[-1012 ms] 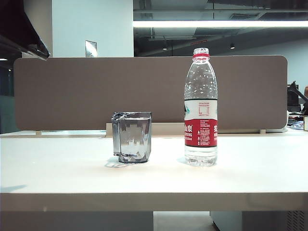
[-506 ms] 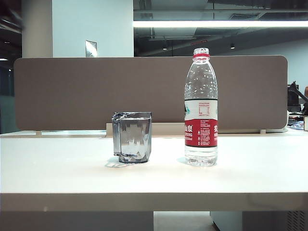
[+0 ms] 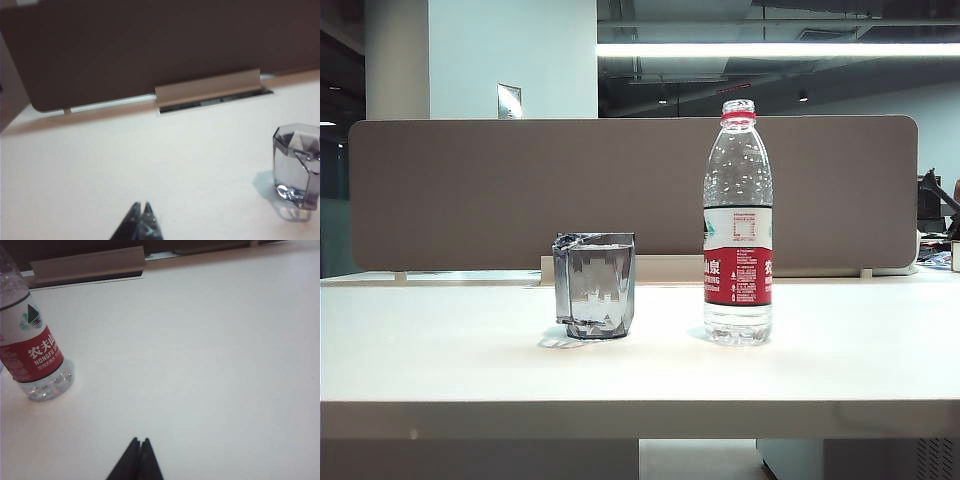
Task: Pick up the mineral water bottle on the table and pour water into the mug until it's full.
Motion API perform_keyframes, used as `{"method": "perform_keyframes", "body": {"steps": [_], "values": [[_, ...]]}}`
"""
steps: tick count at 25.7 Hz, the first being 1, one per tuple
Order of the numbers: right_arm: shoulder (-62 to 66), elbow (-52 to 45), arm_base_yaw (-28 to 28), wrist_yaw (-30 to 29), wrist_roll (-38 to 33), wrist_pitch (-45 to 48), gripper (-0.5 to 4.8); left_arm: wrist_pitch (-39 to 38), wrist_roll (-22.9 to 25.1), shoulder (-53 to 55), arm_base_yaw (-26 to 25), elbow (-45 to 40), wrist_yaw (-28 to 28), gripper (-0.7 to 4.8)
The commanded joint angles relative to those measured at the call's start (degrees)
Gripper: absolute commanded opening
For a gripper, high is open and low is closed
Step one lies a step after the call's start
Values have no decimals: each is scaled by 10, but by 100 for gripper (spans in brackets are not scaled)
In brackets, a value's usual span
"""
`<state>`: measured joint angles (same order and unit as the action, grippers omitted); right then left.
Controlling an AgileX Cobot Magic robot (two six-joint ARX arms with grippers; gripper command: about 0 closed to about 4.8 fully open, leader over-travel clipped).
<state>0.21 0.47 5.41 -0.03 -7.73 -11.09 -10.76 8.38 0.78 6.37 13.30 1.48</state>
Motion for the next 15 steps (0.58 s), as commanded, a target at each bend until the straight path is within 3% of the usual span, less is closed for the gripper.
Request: {"method": "perform_keyframes", "body": {"steps": [1, 9, 15], "values": [[-1, -4, 0, 1, -1, 6, -5, 32, -5, -3, -4, -35, 5, -2], [-2, -4, 0, 1, -1, 6, -5, 31, -19, -4, -13, -129, 0, -2], [-2, -4, 0, 1, -1, 6, -5, 3, -29, -4, -62, -128, 2, -2]]}}
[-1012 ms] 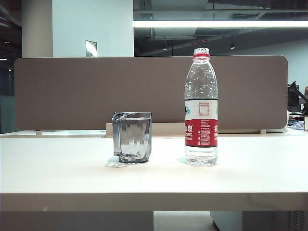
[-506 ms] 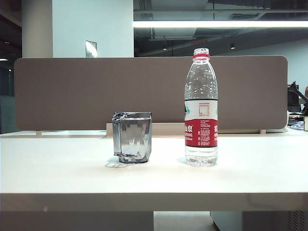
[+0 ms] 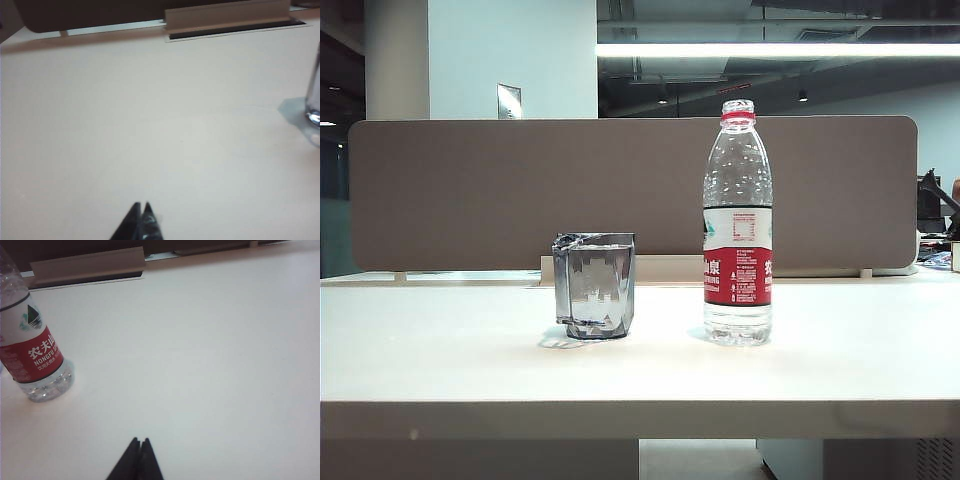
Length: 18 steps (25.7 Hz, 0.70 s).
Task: Pick up the mineral water bottle on the table and pour water into the mug until it's full.
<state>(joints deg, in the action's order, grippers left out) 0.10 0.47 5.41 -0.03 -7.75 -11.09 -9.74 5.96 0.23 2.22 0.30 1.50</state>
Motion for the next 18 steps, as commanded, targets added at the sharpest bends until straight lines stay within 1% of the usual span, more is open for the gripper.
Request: {"method": "perform_keyframes", "body": {"steps": [1, 5, 12, 18], "values": [[-1, -4, 0, 1, -1, 6, -5, -8, -5, 2, -23, 2, 0, -2], [-1, -4, 0, 1, -1, 6, -5, -8, -5, 2, -23, 2, 0, -2], [-1, -4, 0, 1, -1, 6, -5, -8, -37, 2, -22, 2, 0, -3], [-1, -4, 0, 1, -1, 6, -5, -8, -36, 2, -22, 2, 0, -2]]}}
